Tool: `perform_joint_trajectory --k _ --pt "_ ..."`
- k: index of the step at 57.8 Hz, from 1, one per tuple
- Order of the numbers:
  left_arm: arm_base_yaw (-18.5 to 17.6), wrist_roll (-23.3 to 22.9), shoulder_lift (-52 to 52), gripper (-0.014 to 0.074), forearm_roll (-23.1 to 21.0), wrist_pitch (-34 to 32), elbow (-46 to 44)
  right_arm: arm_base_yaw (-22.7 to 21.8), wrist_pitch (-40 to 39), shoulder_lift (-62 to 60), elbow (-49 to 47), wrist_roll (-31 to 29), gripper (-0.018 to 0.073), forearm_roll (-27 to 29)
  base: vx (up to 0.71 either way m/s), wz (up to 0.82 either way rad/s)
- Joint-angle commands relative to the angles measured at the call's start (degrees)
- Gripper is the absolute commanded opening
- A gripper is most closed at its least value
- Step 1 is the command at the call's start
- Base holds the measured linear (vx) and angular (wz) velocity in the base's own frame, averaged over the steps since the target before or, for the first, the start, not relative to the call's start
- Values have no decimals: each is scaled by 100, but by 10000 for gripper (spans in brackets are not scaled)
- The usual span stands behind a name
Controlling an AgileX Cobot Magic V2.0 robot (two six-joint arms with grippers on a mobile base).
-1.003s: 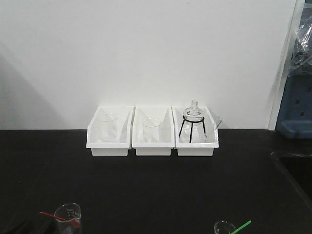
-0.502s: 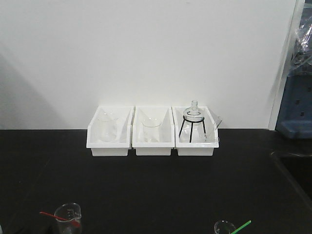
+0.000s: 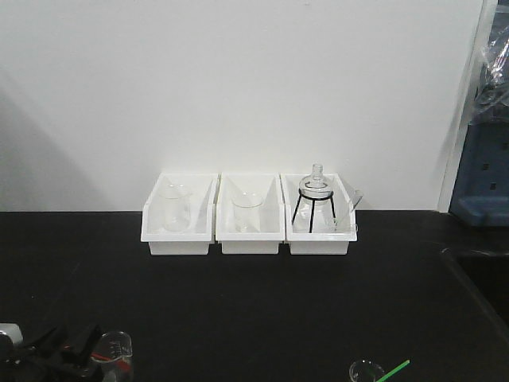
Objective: Sort red and green spoons into left cabinet
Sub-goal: 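Grasp red spoon with left gripper and lift it from the beaker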
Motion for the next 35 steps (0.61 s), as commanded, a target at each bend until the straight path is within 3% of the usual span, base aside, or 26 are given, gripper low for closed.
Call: perform_joint_trajectory --k 1,23,35 --pt "-25 -6 -123 472 23 -893 -186 4 -483 -80 -141 -44 370 57 0 0" --pt "-25 -6 -73 467 241 -756 -163 4 -484 -80 -141 -44 370 413 0 0" --pt "-25 -6 -73 411 237 -645 -163 4 -484 -80 -141 -44 370 495 0 0"
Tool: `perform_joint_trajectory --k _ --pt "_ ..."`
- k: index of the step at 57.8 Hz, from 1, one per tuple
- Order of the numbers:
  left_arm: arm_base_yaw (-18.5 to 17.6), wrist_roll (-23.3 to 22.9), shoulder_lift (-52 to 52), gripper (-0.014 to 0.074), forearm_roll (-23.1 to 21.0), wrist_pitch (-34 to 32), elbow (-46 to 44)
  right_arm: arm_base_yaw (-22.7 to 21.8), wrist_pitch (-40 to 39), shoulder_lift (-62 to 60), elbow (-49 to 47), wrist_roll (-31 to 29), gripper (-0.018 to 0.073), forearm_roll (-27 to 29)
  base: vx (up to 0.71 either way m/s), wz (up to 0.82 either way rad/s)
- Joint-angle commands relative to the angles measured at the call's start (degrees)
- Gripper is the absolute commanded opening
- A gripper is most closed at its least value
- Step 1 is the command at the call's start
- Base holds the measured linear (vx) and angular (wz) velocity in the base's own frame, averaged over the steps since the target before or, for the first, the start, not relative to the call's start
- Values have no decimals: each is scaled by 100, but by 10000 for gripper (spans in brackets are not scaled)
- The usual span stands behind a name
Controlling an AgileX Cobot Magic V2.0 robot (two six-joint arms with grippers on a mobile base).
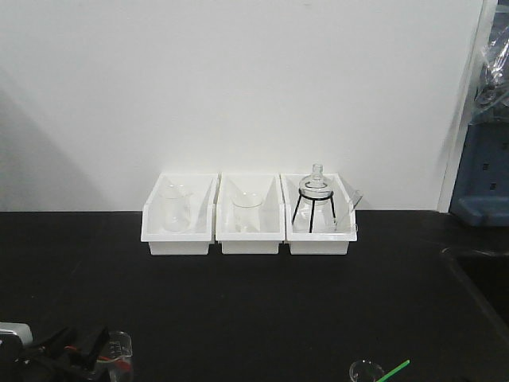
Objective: Sort red and green spoons into left cabinet
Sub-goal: 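Grasp red spoon with left gripper and lift it from the beaker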
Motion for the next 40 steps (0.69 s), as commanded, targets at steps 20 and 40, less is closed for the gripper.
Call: perform_joint_trajectory --k 20,40 --pt "-25 -6 -188 211 -40 -410 -99 4 -489 -80 -138 -44 368 75 0 0" --pt "-25 -6 -194 29 -64 -485 -99 4 -489 -80 -138 -44 368 75 0 0"
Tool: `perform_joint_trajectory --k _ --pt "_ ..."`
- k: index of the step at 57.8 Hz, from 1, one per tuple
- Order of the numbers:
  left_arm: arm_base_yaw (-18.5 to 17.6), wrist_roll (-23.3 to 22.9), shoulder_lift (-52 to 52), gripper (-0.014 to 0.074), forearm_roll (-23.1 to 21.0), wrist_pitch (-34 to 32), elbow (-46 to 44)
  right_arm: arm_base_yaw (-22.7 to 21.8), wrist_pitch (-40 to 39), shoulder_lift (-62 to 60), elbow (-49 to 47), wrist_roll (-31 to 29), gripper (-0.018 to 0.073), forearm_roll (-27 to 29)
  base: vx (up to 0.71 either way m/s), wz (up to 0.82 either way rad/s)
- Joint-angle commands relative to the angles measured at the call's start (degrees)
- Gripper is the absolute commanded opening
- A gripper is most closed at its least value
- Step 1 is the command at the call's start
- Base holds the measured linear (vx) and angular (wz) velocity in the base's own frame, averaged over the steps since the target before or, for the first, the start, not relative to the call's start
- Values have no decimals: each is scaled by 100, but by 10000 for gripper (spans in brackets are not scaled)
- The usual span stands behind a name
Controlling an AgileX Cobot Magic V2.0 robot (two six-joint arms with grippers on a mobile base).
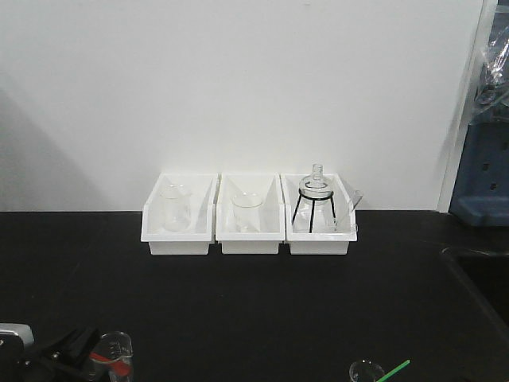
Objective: Sort red and green spoons into left cabinet
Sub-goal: 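Grasp red spoon with left gripper and lift it from the beaker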
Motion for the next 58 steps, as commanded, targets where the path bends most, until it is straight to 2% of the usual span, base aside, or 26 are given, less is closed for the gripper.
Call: perform_joint_trajectory --k 1,10,20,28,36,49,58 --pt "-25 -6 -194 22 -80 -586 -99 4 -489 -80 -138 -44 368 64 0 0" --pt "-25 -6 -205 -9 -222 -999 -99 4 -497 -80 -138 -44 368 64 0 0" --pt "-25 -6 -213 -8 -198 -991 -98 4 -491 -80 -138 -44 368 76 0 0" --pt "-25 -276 -375 -8 -198 -1136 -98 4 -491 -80 -138 -44 368 76 0 0" --pt "-25 -290 -662 -8 -198 -1151 -98 4 -464 -80 -138 -44 368 76 0 0" --pt "-25 -290 -1206 -8 -198 -647 -98 4 -305 -80 -138 -66 368 76 0 0" --pt "-25 -290 -1580 -8 -198 -396 -98 4 -159 -80 -138 -393 391 76 0 0"
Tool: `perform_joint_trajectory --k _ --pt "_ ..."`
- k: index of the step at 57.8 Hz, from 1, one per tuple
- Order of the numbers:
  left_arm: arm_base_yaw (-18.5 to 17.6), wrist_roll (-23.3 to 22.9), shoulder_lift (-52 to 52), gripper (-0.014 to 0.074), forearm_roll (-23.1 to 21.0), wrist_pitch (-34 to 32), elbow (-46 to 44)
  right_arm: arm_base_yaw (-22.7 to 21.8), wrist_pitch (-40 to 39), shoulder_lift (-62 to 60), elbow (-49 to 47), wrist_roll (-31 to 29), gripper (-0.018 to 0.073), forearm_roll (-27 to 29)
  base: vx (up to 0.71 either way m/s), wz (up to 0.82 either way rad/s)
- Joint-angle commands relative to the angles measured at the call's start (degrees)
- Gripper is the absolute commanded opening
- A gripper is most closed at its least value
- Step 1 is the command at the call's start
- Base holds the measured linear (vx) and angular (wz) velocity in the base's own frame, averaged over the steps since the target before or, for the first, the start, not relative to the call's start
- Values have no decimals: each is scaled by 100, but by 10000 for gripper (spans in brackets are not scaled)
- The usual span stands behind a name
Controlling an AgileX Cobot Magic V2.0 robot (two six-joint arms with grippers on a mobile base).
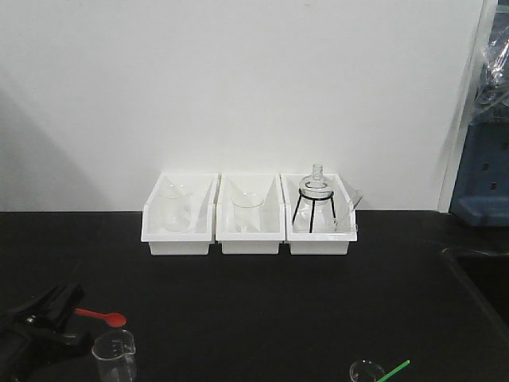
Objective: Sort red and green spoons into left cabinet
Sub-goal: 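Grasp red spoon with left gripper and lift it from the beaker, then grasp green spoon with right gripper and lift it from the beaker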
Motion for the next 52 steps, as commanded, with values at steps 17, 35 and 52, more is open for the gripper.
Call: perform_joint_trajectory --k 17,35,52 --pt "-25 -53 -775 -8 -68 -366 -107 4 -461 469 -583 -187 474 32 0 0" --pt "-25 -68 -832 -8 -68 -376 -107 4 -1537 1666 -891 -122 474 5 0 0" --pt "-25 -68 -832 -8 -68 -376 -107 4 -2290 2400 -1172 -28 470 -9 0 0"
